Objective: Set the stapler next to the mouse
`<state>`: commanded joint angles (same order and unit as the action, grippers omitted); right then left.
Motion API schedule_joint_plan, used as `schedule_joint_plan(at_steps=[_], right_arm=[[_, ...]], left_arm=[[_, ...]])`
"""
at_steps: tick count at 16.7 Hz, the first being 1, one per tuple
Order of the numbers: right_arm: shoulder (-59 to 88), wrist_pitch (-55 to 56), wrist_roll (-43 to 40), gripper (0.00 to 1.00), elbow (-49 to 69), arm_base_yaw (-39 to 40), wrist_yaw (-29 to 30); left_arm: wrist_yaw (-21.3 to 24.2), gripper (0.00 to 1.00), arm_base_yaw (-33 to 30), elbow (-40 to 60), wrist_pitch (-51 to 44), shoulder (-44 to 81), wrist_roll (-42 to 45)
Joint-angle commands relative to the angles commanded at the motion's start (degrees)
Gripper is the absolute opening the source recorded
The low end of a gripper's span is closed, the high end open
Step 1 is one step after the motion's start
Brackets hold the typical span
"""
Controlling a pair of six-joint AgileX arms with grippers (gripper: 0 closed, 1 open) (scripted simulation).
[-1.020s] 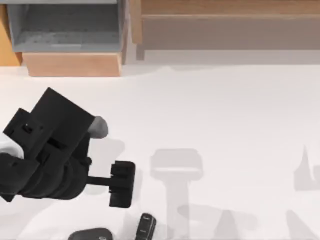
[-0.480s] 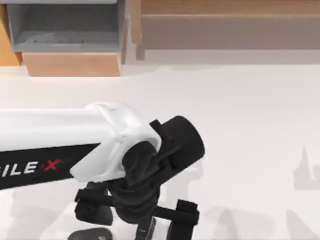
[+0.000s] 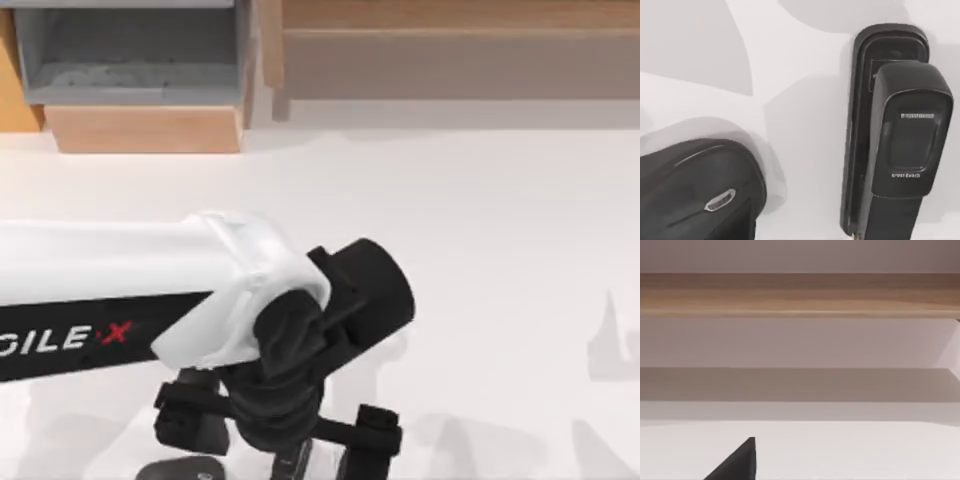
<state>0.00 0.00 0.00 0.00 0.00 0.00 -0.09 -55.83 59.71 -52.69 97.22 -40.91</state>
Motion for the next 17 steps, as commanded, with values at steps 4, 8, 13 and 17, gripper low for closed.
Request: schedule_joint_plan(at_steps=[4, 8, 13, 17], right_arm=[[0.0, 0.0, 0.0, 1.0, 0.0, 0.0, 0.0], [0.0, 0.0, 0.0, 1.0, 0.0, 0.0, 0.0], [0.0, 0.0, 0.0, 1.0, 0.0, 0.0, 0.0], [0.0, 0.0, 0.0, 1.0, 0.0, 0.0, 0.0]], left_arm=[[0.0, 1.0, -0.1, -3.5, 7.1, 3.2, 0.0], [0.0, 1.0, -0.1, -5.5, 10.7, 5.0, 0.0], [0.0, 0.77, -0.1, -5.5, 10.7, 5.0, 0.0], [0.0, 0.47, -0.1, -5.5, 10.7, 5.0, 0.0]])
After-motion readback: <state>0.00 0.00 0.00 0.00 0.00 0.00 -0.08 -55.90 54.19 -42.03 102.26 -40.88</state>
